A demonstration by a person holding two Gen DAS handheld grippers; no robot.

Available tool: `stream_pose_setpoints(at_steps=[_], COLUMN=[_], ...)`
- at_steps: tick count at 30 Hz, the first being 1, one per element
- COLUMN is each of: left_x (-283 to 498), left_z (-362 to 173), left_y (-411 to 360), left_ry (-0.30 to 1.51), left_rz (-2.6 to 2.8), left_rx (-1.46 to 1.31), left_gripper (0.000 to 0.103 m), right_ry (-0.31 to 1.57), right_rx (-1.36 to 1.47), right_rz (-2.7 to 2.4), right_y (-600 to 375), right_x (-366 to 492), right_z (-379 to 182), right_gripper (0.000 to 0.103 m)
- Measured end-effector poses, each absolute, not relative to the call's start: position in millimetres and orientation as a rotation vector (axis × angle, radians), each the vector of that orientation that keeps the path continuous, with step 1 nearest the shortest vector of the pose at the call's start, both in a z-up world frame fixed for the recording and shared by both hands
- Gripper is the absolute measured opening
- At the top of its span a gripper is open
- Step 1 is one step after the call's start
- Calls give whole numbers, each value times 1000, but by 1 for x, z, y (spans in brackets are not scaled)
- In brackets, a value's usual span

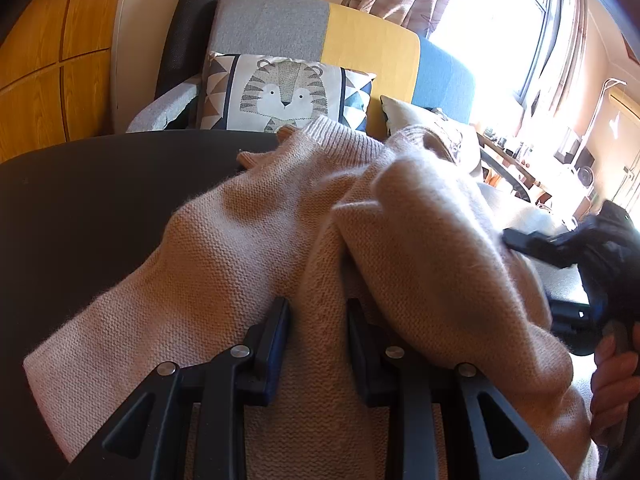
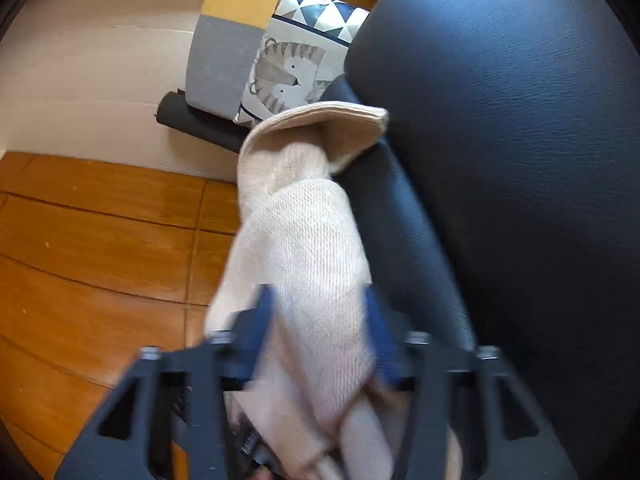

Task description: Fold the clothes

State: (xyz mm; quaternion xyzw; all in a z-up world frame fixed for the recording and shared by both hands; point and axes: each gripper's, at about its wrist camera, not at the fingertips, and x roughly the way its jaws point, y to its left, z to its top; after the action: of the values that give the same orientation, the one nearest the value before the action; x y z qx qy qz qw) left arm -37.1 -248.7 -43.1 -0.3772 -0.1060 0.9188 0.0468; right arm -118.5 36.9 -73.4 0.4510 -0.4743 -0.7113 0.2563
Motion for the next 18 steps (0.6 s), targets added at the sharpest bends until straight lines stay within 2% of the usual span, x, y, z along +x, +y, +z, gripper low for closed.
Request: stream_pose_setpoints(at_steps=[2,4,11,13,14,15,18], left_x=[-36,-36,-37,-38,-38,-38,-37], left_z=[-42,-42,-41,-40,-40,-40,-40], left_y=[-249,-250,-253,-252,-252,-252,-250], left_ry=[-324,-321,-306,-302,-298,-295,-285], left_rz=[2803,2803,2805,2805,2806,2807,2811], left_rx=[-1151,-1151,-1152,-1154,-1154,-1155,-1157], left_gripper=[29,29,29,29,29,29,29], right_ry=[-1307,-1323,-1361,-1293,-1231,-1162,-934], right_rx=[1183,1136,892,823,785,746,611], right_rz=[-1950,-1989,-2147,-2248,-2332,-2420,-2642], right_y=[34,37,96,114,123,132,147], right_x=[-120,-118,-116,-111,-103,-95,-76], right_z=[-70,-64,-25,-3,10,23,61], right_gripper=[15,11,9,9,2,0,0])
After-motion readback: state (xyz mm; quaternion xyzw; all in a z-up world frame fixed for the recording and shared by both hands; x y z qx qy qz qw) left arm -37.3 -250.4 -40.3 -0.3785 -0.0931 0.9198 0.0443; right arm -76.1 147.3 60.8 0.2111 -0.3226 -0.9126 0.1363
